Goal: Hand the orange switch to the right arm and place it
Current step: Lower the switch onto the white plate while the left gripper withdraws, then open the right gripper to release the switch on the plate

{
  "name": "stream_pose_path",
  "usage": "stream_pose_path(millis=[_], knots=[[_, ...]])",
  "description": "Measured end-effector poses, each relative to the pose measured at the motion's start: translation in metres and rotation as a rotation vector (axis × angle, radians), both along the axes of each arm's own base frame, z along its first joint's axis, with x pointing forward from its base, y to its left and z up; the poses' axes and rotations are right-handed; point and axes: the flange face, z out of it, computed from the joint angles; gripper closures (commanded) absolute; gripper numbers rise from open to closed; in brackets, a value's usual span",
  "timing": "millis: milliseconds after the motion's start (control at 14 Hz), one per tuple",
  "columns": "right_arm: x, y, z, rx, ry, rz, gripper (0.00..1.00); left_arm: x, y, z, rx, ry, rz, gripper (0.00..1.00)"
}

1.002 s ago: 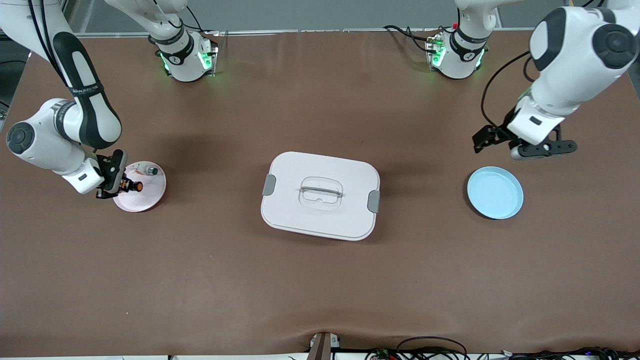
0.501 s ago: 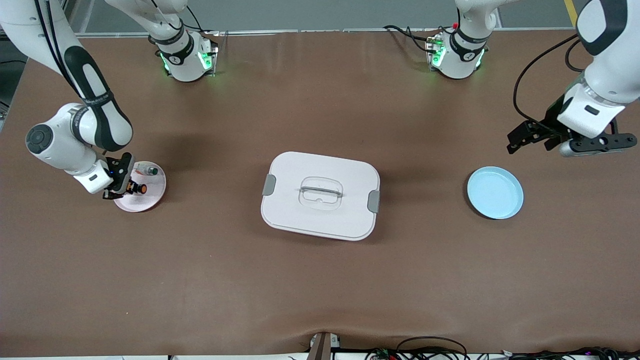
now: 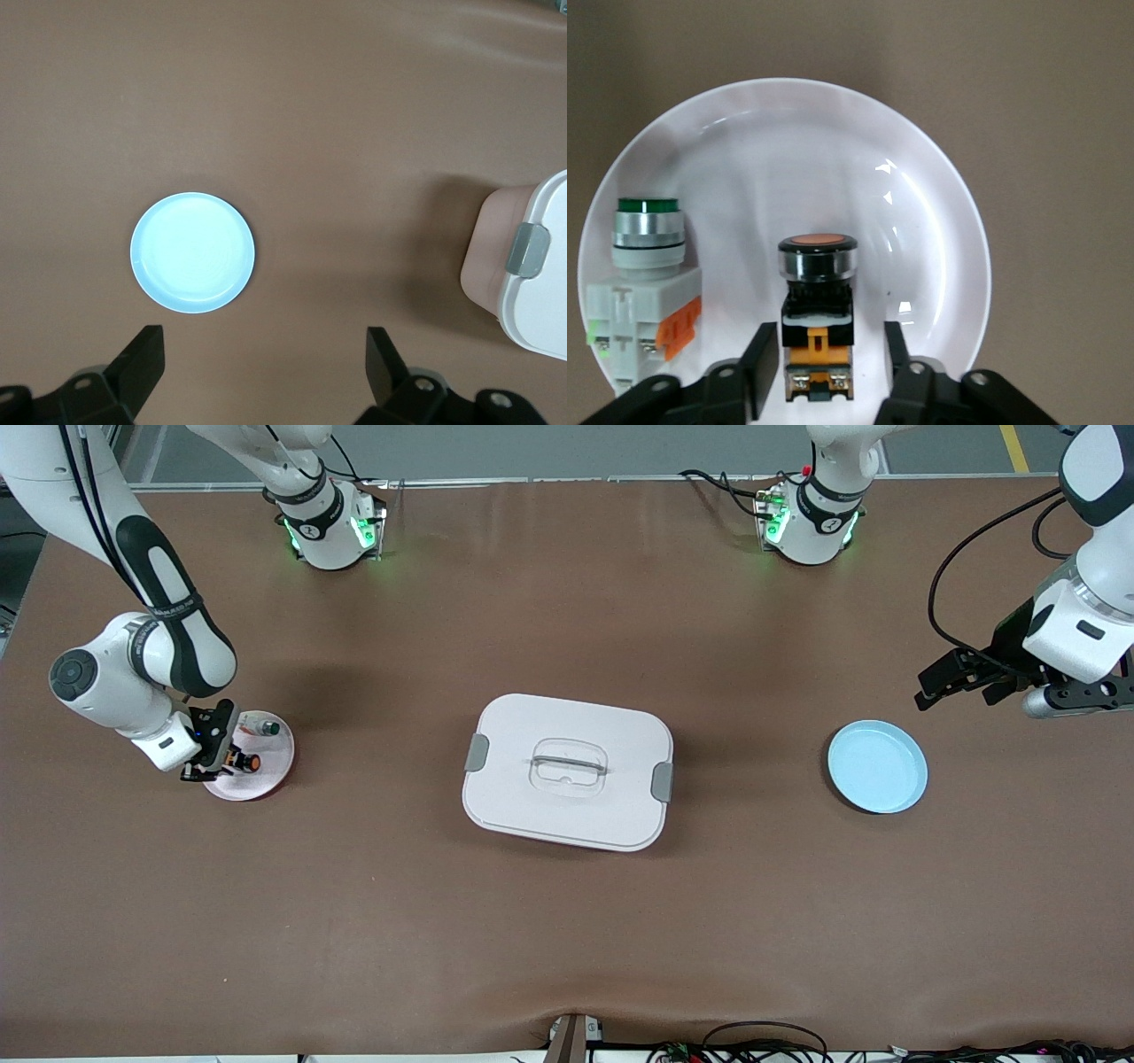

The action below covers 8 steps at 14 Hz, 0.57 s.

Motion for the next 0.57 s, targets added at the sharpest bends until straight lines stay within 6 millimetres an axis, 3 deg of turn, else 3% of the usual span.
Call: stream_pose_path(millis=[573], knots=[[0.018, -0.001, 0.020, 0.038, 0.089, -0.042, 0.00, 0.003, -0.002, 0.015, -0.004, -0.031, -0.005, 0.00]])
